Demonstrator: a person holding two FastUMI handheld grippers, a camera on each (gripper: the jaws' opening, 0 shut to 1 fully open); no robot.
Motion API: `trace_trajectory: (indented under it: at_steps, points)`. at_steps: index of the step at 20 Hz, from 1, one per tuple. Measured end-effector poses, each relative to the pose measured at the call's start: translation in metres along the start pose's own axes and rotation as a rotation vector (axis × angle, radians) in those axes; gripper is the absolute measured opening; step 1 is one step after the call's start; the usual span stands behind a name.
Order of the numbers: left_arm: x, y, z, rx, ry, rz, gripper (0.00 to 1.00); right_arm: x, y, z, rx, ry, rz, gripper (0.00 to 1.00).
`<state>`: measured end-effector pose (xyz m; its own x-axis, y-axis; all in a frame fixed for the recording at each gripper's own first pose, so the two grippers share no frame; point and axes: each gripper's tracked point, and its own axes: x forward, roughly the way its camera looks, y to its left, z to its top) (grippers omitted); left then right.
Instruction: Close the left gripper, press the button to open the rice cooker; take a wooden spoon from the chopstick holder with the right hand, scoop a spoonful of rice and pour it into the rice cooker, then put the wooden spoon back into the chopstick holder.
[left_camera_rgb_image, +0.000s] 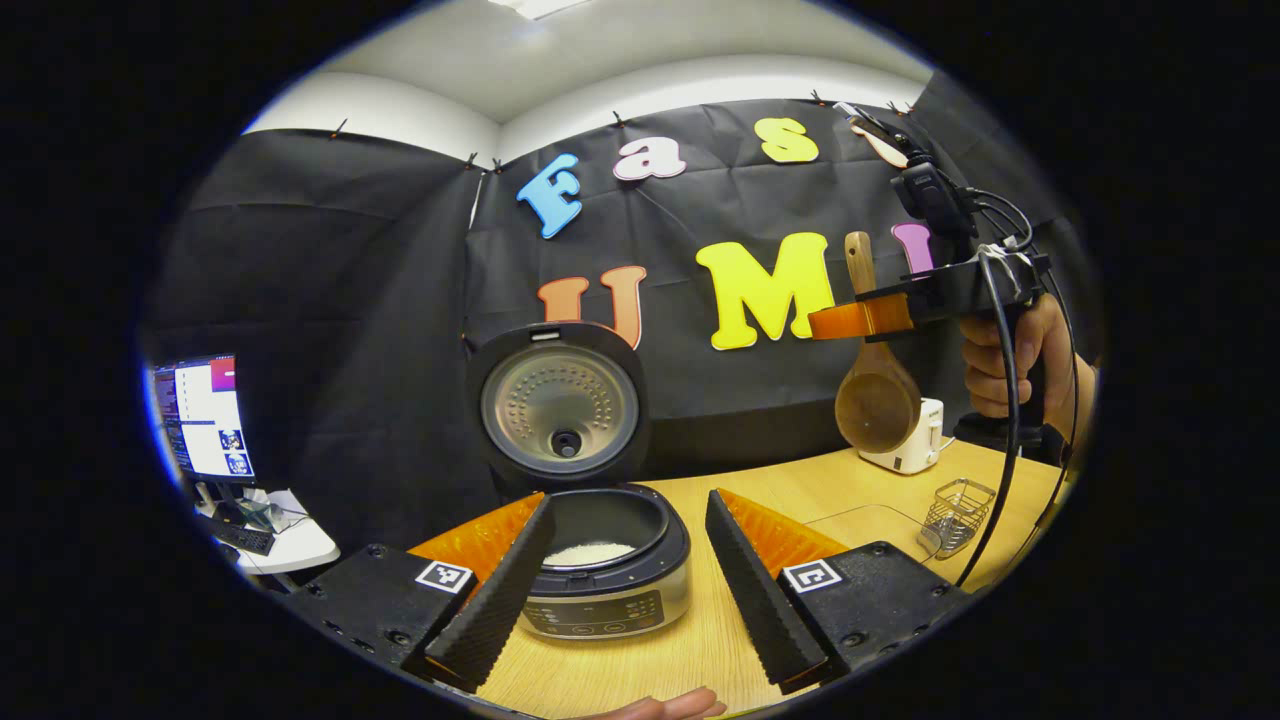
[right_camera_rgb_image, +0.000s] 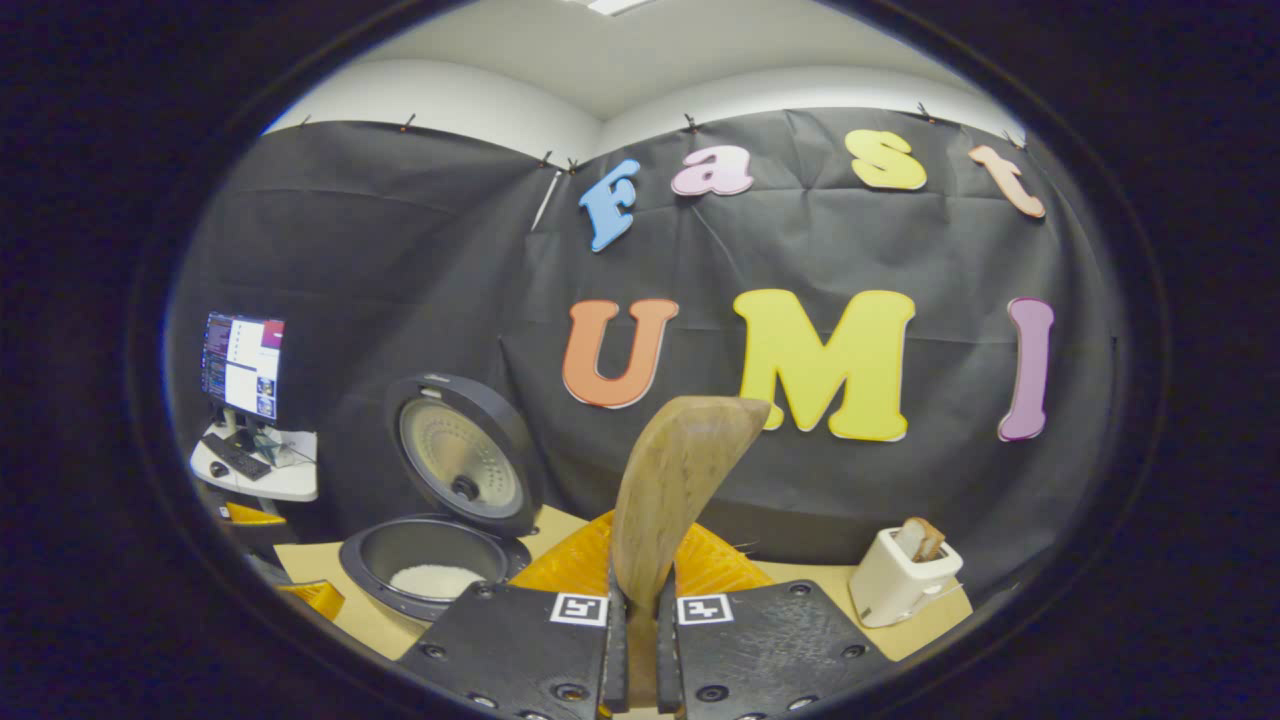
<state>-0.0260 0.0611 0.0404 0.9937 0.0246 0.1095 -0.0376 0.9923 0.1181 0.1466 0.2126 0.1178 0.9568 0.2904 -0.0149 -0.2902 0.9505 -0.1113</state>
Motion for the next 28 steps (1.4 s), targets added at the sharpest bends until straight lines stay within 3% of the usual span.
trace_trajectory:
  at_steps: [9,10,12,18,28]
  points:
    - [0.007,-0.018,-0.008,0.021,0.021,0.002,0.95,-0.014,-0.129,-0.073,0.072,0.11,-0.216,0.11]
    - [0.009,-0.018,-0.009,0.011,0.024,0.002,0.91,-0.016,-0.141,-0.084,0.089,0.124,-0.243,0.11]
    - [0.01,-0.014,-0.01,-0.001,0.03,0.008,0.95,-0.021,-0.156,-0.108,0.13,0.155,-0.269,0.11]
    - [0.014,-0.001,-0.016,-0.046,0.048,0.035,0.95,-0.036,-0.185,-0.173,0.283,0.236,-0.319,0.11]
    - [0.017,0.011,-0.023,-0.09,0.069,0.047,0.95,-0.052,-0.174,-0.249,0.551,0.406,-0.31,0.14]
